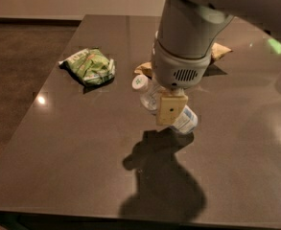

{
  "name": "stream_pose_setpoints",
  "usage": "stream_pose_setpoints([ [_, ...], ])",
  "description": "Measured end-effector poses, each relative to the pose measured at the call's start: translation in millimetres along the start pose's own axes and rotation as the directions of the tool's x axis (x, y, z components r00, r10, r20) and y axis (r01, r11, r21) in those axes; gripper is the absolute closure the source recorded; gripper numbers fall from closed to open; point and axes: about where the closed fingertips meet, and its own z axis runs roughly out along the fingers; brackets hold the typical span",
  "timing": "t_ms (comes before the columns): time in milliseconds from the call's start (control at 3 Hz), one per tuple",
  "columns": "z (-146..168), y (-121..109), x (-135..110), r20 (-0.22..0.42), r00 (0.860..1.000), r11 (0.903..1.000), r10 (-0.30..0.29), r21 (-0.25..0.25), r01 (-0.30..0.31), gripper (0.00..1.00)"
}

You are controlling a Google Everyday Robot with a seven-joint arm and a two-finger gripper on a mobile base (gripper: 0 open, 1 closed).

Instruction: Knock blue plastic bottle over

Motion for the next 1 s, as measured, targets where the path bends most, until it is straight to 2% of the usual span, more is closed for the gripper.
stream_pose_setpoints([
  [333,12.4,0.1,-4.8,-0.08,0.997,0.9984,-0.006,0.055,0.01,0.54],
  [667,16.8,-3.7,-6.5,-0.13,0.992,0.9946,0.001,0.103,0.013,0.3],
  [1000,23.3,-5.3,-10.5,-0.154,0.988,0.9917,-0.005,0.126,0.024,0.0],
])
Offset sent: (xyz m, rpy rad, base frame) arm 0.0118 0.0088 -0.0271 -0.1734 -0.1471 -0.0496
